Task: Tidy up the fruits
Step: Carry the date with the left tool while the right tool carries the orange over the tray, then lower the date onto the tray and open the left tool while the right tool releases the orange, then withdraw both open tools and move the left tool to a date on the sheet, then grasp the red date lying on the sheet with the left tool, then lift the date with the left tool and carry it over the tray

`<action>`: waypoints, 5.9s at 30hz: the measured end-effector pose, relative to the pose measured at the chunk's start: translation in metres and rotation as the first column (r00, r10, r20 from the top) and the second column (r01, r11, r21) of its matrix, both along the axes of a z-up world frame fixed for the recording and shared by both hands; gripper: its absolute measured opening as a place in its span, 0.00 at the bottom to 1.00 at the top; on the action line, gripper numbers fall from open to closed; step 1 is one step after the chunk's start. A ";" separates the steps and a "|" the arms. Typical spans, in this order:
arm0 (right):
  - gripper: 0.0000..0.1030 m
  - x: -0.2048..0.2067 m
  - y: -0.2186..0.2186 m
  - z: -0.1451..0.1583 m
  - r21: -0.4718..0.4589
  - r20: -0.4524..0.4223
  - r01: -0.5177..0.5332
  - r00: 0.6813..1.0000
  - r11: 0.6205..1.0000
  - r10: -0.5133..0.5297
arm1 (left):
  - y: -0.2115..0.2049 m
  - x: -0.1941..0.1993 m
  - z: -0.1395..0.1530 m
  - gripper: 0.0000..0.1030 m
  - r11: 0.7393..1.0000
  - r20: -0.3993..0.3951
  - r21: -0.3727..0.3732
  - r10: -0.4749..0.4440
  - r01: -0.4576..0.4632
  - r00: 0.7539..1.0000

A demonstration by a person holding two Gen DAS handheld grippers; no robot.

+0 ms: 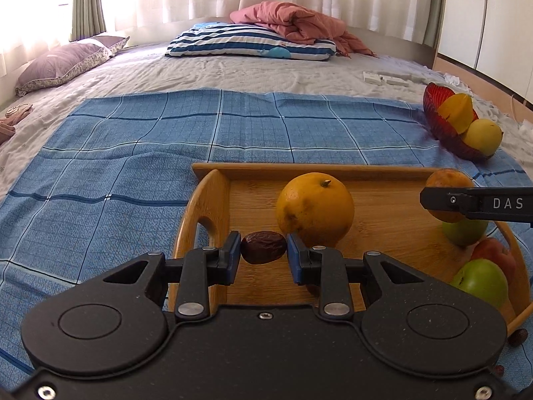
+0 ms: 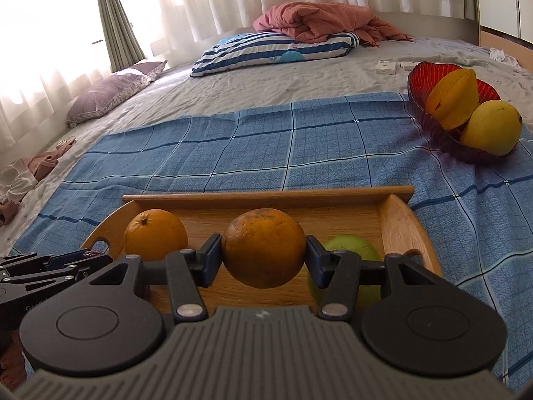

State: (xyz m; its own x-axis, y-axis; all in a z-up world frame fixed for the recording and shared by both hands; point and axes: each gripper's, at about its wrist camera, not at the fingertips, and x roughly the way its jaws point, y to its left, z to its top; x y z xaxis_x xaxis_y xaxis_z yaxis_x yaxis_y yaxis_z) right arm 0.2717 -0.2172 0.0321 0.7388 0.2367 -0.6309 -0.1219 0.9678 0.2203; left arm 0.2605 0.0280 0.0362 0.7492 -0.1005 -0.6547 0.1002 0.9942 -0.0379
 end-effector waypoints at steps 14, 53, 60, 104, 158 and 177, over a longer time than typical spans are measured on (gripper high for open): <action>0.54 0.010 0.024 -0.018 -0.073 -0.031 -0.046 0.999 0.996 0.044 | -0.003 0.005 -0.012 0.28 1.000 -0.034 0.007 -0.009 0.009 0.999; 0.72 0.003 0.038 -0.020 -0.170 -0.043 -0.085 0.996 0.982 0.078 | 0.000 -0.006 -0.012 0.58 1.000 -0.033 0.002 -0.007 0.007 0.999; 0.78 -0.014 0.031 -0.005 -0.157 0.010 -0.080 0.997 0.984 0.082 | 0.000 -0.031 0.006 0.75 1.000 0.035 -0.003 -0.005 0.005 0.999; 0.81 -0.228 -0.072 -0.046 -0.234 0.346 0.097 0.938 0.967 -0.010 | -0.113 -0.192 -0.014 1.00 0.979 0.132 -0.025 -0.199 0.203 0.971; 0.75 -0.217 -0.051 -0.057 -0.213 0.251 0.115 0.966 0.970 -0.060 | -0.114 -0.179 -0.023 0.23 0.996 0.090 -0.018 -0.081 0.083 0.993; 0.33 -0.220 -0.048 -0.071 -0.142 0.266 0.190 0.952 0.971 -0.148 | -0.094 -0.185 -0.027 0.23 1.000 0.079 -0.001 -0.030 0.030 0.996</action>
